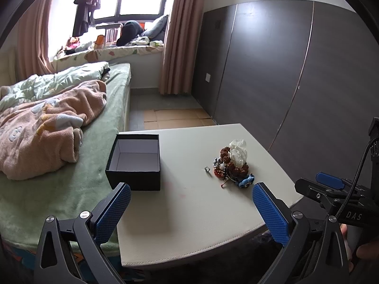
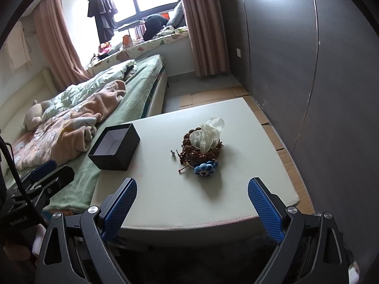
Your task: Organize jewelry
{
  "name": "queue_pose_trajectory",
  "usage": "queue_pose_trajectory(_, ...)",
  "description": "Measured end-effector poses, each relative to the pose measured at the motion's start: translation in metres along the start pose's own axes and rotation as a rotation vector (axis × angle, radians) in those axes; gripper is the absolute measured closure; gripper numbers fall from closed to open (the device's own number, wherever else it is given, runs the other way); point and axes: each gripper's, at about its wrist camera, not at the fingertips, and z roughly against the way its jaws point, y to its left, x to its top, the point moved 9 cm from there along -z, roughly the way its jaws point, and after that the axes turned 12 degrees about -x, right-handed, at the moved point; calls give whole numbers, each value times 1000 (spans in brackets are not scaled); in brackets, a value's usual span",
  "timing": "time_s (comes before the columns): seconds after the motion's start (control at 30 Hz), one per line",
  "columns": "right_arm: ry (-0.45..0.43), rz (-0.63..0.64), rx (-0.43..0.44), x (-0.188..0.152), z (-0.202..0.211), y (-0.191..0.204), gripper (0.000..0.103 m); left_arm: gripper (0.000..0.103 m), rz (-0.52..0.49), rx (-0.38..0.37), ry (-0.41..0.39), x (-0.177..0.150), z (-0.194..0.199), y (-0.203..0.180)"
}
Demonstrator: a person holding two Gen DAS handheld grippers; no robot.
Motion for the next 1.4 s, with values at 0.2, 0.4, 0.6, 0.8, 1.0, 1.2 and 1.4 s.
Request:
queue_pose_trajectory(0.2, 33, -41, -21, 0, -10, -12, 8, 0, 28, -23, 11, 4, -10, -3)
queue_pose_trajectory(0.4, 49, -110, -43, 5, -20, -32, 8, 4, 45, -61, 17, 10, -29, -8)
queue_pose_trajectory(0.6, 74, -174, -31, 10, -34, -45, 18, 22, 48, -88, 67, 8, -58, -11)
queue_pose_trajectory(0.8, 98, -229, -18, 18, -57, -55, 23, 37, 46, -101, 139, 2, -93, -9)
queue_pose_trajectory(1.0, 151, -276, 0, 24, -83, -62, 27, 46, 47, -96, 197, -1, -126, -3)
queue_pose_trajectory(1.2, 194, -315, 15, 27, -102, -64, 27, 54, 26, -76, 263, -5, -155, 3)
queue_pose_trajectory(1.4, 218, -330, 31, 30, -117, -63, 27, 61, 35, -43, 336, -16, -179, 16)
